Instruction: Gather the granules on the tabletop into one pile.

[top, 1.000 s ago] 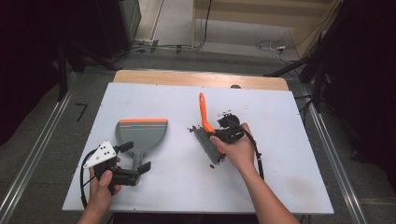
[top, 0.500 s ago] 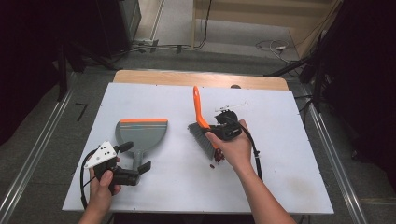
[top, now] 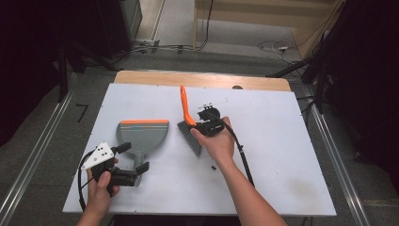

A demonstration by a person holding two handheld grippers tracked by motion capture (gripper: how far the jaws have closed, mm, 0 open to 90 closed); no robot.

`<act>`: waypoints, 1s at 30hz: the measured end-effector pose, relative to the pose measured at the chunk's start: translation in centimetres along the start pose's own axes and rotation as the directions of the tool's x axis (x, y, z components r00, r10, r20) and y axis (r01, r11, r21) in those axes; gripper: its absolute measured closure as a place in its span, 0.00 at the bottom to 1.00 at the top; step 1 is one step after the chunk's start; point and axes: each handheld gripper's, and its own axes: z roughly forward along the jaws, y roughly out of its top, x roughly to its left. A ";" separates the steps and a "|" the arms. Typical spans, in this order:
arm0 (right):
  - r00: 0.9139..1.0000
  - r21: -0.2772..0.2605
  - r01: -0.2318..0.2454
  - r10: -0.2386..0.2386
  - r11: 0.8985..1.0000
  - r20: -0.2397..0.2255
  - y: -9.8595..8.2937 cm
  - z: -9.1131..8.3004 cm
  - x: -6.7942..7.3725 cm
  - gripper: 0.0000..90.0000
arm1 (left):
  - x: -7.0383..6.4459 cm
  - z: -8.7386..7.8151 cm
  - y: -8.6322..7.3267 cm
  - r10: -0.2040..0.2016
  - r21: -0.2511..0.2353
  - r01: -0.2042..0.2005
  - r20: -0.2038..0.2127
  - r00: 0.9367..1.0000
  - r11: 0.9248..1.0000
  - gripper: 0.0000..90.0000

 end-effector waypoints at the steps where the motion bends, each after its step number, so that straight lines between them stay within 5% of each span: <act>1: 1.000 0.005 -0.003 0.003 1.000 0.019 0.1 0.3 -0.1 0.77 | 0.0 0.0 0.0 -0.001 0.001 0.001 0.001 1.000 1.000 0.00; 11: 0.996 0.015 -0.038 0.037 0.999 0.078 0.1 0.3 -1.9 0.76 | -0.1 0.3 -0.2 -0.020 -0.006 0.020 -0.002 1.000 1.000 0.00; 16: 0.993 0.003 -0.096 0.095 0.995 0.066 -0.5 -0.3 -3.4 0.76 | -0.7 0.7 -0.2 0.009 0.010 -0.009 -0.006 1.000 1.000 0.00; 30: 0.984 -0.021 -0.163 0.164 0.986 0.072 -2.0 -1.9 -5.7 0.76 | -0.3 0.9 -0.3 -0.018 0.000 0.018 0.001 1.000 1.000 0.00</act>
